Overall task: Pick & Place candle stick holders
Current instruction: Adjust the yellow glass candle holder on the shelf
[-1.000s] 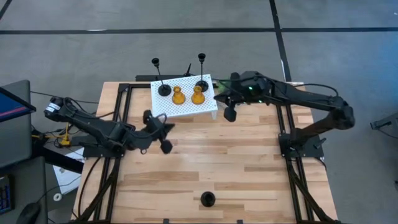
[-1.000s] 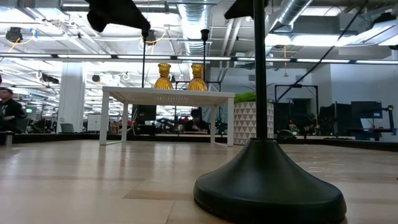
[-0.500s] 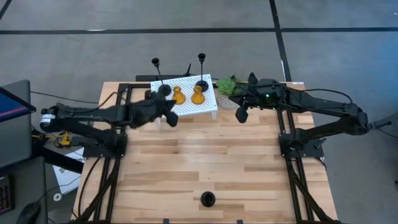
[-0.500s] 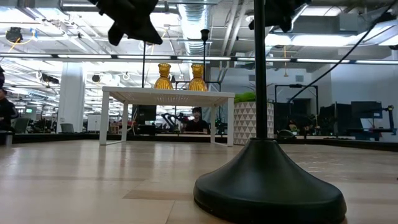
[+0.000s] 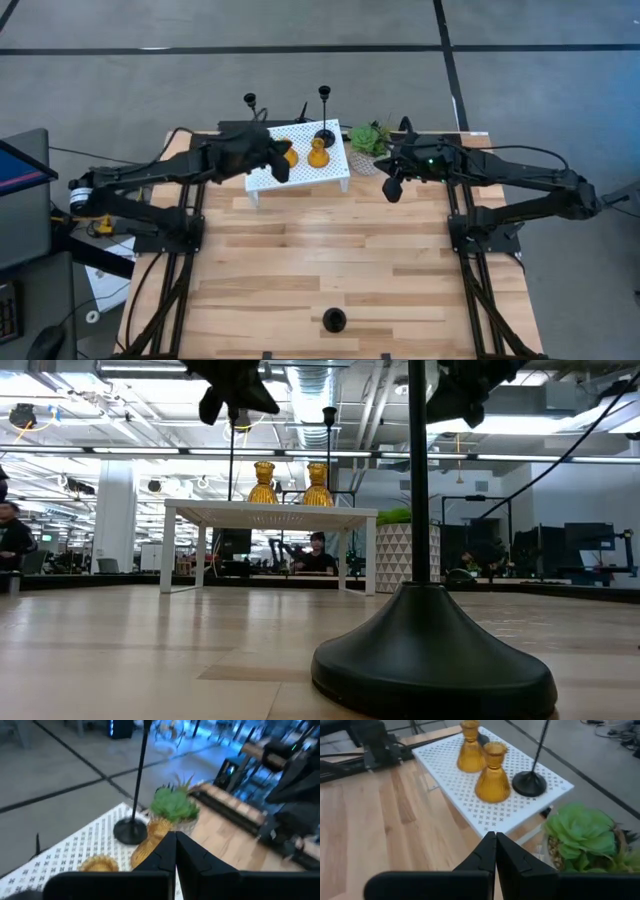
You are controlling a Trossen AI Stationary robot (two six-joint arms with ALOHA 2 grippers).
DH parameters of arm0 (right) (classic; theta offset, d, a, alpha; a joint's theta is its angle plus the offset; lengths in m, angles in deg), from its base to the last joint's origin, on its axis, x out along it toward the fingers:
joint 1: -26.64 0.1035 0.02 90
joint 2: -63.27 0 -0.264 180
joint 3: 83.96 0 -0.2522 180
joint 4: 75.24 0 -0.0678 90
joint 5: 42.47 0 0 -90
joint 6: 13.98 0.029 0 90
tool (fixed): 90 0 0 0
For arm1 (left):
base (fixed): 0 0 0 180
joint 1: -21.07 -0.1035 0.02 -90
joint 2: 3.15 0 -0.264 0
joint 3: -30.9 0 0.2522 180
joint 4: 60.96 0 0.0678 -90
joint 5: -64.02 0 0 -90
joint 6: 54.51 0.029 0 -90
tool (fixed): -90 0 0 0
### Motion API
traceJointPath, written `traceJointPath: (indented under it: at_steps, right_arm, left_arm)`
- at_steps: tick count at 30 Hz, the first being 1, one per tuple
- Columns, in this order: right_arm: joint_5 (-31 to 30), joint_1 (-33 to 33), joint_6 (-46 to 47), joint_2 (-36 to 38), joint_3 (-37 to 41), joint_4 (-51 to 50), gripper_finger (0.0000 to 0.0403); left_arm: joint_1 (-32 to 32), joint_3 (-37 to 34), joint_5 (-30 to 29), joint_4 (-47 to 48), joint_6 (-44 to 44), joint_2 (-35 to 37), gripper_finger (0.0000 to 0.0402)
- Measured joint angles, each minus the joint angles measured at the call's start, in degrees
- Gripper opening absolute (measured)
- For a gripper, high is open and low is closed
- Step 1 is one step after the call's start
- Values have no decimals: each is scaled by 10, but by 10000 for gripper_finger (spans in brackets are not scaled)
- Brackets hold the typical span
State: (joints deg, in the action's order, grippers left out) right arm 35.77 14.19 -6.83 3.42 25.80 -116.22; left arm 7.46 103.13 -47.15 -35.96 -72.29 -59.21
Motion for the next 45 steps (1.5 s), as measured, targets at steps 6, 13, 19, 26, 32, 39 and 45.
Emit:
traceJointPath:
  at_steps: [6, 13, 19, 26, 32, 39, 45]
  right_arm:
    - [-6, 0, 0, 0, 1, 2, 0]
    - [-6, 0, 0, 0, 1, 2, 0]
    - [-6, -4, -5, -1, 1, 3, 0]
    - [-6, -9, -11, -1, 1, 3, 0]
    - [-6, -9, -11, -1, 1, 3, 0]
    - [-6, -8, -11, -1, 1, 3, 0]
    - [-6, -8, -11, -1, 1, 3, 0]
  left_arm:
    - [0, 37, -54, 15, 0, -69, 3]
    - [0, 82, -121, 109, -7, -113, 3]
    - [0, 90, -123, 135, -7, -117, 3]
    - [0, 90, -123, 184, -40, -117, 3]
    - [0, 90, -146, 184, -38, -117, 3]
    - [-4, 90, -149, 183, -38, -129, 3]
    - [-11, 92, -138, 174, -47, -151, 3]
